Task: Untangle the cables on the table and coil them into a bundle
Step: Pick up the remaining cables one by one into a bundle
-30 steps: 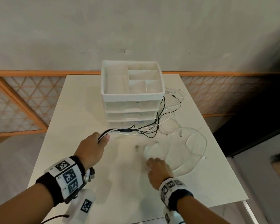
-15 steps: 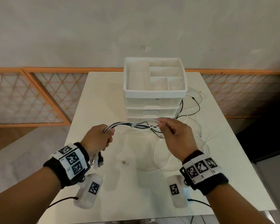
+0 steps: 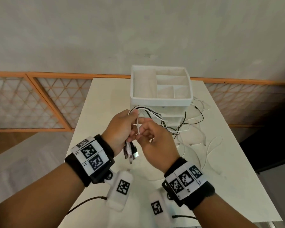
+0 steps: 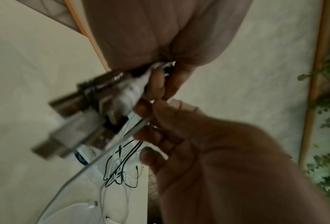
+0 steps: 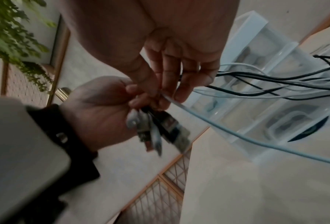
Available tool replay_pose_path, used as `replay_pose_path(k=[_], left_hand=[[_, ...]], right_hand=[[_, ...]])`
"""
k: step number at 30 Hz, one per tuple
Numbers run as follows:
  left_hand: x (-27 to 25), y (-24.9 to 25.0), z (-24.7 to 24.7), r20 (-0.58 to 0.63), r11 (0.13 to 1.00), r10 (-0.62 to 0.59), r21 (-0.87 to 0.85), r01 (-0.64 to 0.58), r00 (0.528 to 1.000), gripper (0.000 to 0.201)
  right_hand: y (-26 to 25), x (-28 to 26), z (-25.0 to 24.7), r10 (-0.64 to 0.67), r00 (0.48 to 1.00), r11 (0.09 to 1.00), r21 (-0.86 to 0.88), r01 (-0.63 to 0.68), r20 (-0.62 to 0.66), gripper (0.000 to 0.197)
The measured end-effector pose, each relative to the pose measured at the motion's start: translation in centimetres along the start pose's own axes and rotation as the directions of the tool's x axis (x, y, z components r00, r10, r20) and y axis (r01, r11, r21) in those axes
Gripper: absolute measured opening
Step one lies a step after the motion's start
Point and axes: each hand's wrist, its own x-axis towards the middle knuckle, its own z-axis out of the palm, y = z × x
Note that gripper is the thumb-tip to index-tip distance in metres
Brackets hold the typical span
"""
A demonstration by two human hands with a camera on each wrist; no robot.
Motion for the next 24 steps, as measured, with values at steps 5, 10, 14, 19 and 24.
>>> replay_pose_path(k=[5,10,14,19,24], left_hand=[[1.3,0.6,-1.3,-0.114,0.998,0.059,0.018,-0.057,0.992,0.018],[2.8,0.3,-4.3,-0.161,0.848,0.219,0.519,-0.106,0.962,0.026],[1.0,-0.7,-1.8,0.185,0.846,0.113,0.497,-0.192,0.976,0.018],[0.5,-0.4,-1.6,0.181,0.803,0.153,0.550,-0.228,0.972,0.038],[0.6,3.9,-6.4,-0.050,0.955,0.217,0.218,-0.201,0.975,0.036]], right_hand=[[0.1,0.6,-1.8,0.075,0.993,0.979,-0.198,-0.054,0.096,0.020],[1.1,-0.6,-3.5,0.014,0.999,0.954,-0.301,0.000,0.046,0.016],[0.0,0.2,-2.3,-0.070,0.991,0.920,-0.375,0.110,0.118,0.015],[-0.1,1.5,-3.0,-0.039,0.999,0.954,-0.299,0.036,-0.002,0.005],[10.6,1.4,-8.6,0.343,0.930,0.673,-0.656,-0.342,-0.132,0.018]])
